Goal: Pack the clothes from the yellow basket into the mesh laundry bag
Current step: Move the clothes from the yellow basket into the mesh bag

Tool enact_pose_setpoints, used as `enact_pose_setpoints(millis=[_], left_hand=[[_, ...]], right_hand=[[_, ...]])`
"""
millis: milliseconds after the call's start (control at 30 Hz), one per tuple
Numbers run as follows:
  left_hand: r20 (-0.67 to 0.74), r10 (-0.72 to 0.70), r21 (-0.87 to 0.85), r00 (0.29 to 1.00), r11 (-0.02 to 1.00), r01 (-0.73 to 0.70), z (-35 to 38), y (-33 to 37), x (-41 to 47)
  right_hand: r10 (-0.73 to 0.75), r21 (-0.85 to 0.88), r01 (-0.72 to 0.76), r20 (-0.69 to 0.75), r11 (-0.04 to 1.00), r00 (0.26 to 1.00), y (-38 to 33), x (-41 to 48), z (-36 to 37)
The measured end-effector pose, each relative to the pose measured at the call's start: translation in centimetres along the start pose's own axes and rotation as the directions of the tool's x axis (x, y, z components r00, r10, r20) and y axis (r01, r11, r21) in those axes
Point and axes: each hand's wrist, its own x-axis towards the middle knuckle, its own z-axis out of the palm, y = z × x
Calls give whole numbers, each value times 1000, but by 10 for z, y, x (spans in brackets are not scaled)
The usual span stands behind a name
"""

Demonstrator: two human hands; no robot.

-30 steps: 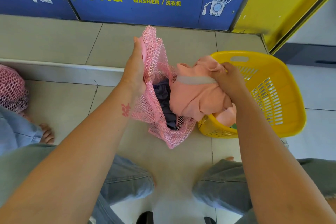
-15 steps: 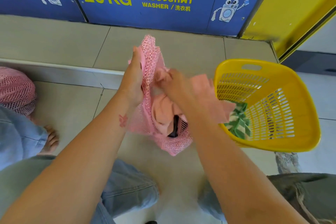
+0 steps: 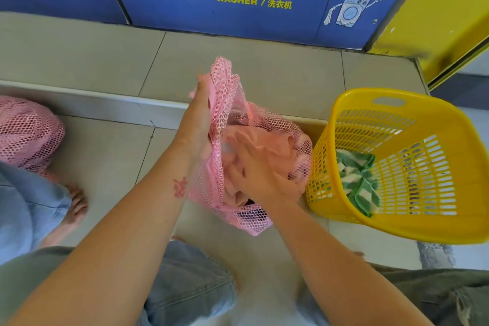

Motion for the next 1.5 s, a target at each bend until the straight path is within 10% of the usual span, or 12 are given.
enact_pose_setpoints(millis=[133,300,433,633,1000,1267,1500], left_hand=[[24,-7,33,1000,999,6,2,-4,-5],[59,25,-91,998,996,-19,-4,4,-3],[53,78,-95,996,993,-73,-12,12,4],[21,56,-69,998,996,-54,-23,-2,6],[-32,54,-41,998,998,-55,-28,-10,0],[-37,53,-30,998,998,-54,-22,-6,-3],[-21,52,-55,998,997,-53,-13,-6,-8]], right_hand=[[-54,-503,184,263,844,963,18,7,17],[251,-748,63,299,661,921,32,41,26],[365,-730,-73,251,680,897,32,51,17],[27,-401,-105,-195,910,980,36,1,2],[472,-686,-367,-39,629,881,72,-19,-14],[354,-681,-398,-213,615,911,46,-4,-35],[-178,-538,-117,-464,835,868,-20,10,-42]])
